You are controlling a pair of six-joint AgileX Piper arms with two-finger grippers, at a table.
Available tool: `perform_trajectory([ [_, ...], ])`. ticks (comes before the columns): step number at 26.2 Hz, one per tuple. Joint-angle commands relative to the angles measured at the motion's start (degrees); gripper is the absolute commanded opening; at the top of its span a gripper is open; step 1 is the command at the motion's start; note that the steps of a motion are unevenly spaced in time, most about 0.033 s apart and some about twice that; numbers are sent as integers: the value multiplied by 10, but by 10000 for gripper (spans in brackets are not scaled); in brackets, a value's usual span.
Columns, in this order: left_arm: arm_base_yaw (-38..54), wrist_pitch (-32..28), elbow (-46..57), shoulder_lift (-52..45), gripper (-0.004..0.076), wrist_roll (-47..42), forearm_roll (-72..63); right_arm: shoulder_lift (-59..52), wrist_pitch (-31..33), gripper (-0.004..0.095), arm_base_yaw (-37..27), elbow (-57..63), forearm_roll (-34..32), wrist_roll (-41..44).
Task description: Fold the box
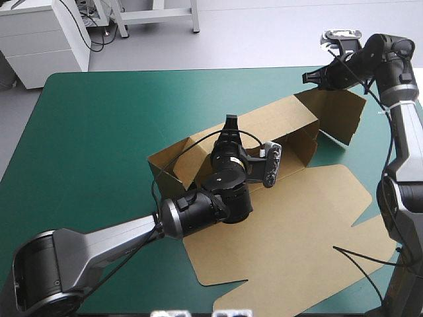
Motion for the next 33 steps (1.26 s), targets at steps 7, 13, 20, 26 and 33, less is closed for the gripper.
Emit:
perform_trajectory([
  [7,-6,-21,-11,-19,-8,-3,-3,-24,-60,-4,0,-53,13,-8],
  [13,-6,-21,-11,-19,-8,-3,-3,13,-81,-4,0,-53,26,-25],
  [20,-6,-17,-11,-19,-8,-3,2,32,-45,-4,0,-53,19,-27],
  [26,-6,-5,-11,-19,-8,-3,32,29,36,-4,0,-51,21,-19],
  [33,-4,-13,-11,-19,-8,-3,52,-36,36,-4,0,56,29,-22],
])
